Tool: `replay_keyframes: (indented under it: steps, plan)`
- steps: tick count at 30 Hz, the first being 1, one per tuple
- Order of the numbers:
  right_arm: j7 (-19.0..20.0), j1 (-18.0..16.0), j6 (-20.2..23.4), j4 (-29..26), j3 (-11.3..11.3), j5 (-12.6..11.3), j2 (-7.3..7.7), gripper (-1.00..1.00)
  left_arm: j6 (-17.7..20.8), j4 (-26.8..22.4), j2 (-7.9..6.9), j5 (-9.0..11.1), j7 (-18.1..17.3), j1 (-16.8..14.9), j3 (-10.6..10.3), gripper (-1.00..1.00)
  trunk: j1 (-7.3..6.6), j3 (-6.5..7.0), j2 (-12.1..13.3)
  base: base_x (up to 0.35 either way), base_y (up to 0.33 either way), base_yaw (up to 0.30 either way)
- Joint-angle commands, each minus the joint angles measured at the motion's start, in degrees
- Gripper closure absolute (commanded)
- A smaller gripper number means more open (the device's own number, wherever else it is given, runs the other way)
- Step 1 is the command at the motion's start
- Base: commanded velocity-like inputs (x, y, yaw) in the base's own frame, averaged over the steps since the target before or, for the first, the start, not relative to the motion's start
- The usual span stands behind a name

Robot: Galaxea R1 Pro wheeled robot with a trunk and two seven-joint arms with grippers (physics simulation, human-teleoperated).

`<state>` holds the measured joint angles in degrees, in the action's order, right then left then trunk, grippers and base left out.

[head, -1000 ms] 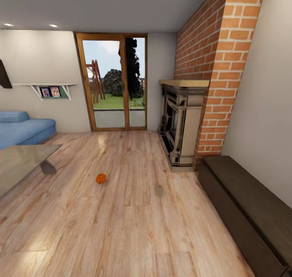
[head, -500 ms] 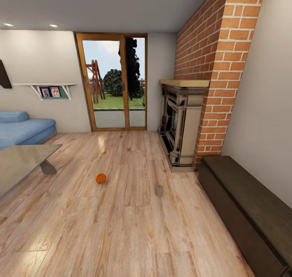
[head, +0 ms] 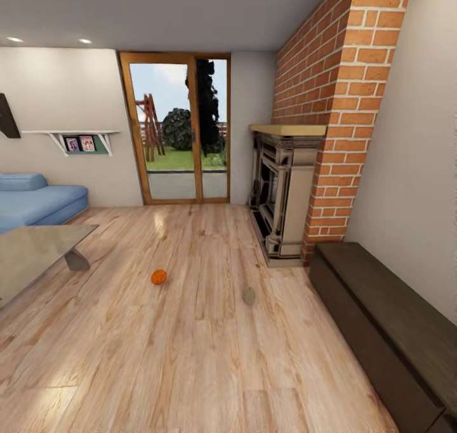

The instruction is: Place each of the two pumpkins and all three candles from the living room inside a cabinet in the living room (use any cabinet), then make sure every cabinet is closed, and position the cauldron so it is next to a table in the living room.

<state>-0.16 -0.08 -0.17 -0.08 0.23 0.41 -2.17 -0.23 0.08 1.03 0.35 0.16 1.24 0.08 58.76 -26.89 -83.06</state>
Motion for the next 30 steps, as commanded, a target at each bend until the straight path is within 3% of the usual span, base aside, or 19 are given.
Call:
replay_keyframes:
  steps: [1, 18, 30]
  plan:
    - [0.0, 0.0, 0.0, 0.0, 0.0, 0.0, -0.01, -1.0, 0.0, 0.0, 0.01, 0.1, 0.0, 0.0, 0.0, -1.0, -0.03, -0.03, 0.0, -0.277, 0.0, 0.0]
    - [0.0, 0.0, -0.1, 0.0, -0.1, -0.2, 0.04, -1.0, 0.1, 0.0, 0.03, -0.1, 0.0, 0.0, 0.0, -1.0, -0.03, -0.03, 0.0, -0.312, 0.034, 0.0]
    - [0.0, 0.0, -0.1, 0.0, -0.1, -0.2, 0.13, -1.0, 0.2, 0.0, 0.04, -0.1, 0.0, 0.0, 0.0, -1.0, -0.03, -0.03, 0.0, -0.092, 0.001, 0.0]
